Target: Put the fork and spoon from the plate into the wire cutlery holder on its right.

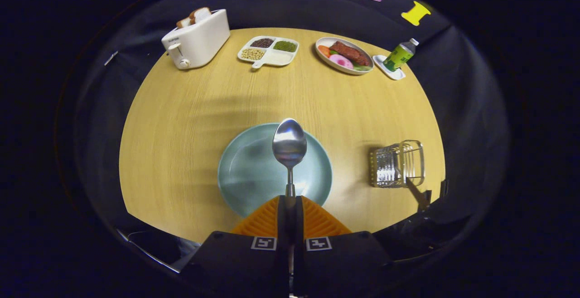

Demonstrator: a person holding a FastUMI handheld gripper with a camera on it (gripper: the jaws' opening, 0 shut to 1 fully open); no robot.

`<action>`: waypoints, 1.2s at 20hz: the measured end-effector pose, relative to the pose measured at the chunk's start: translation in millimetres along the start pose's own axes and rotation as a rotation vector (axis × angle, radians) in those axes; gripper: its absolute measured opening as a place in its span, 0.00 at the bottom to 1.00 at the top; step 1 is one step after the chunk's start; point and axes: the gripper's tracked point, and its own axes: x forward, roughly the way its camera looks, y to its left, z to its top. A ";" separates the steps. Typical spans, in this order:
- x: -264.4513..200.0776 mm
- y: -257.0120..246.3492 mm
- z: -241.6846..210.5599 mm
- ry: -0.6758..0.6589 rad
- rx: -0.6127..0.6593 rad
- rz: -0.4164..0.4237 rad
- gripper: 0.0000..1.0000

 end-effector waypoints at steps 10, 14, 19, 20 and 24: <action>-36.5 -144.4 -0.9 0.259 0.194 -0.195 0.09; -28.3 -167.9 -9.1 0.395 0.277 -0.164 0.09; -17.2 -188.6 -14.9 0.559 0.316 -0.106 0.09; -10.6 -189.3 -10.3 0.582 0.324 -0.086 0.09; 8.9 -189.6 -10.9 0.668 0.359 0.006 0.09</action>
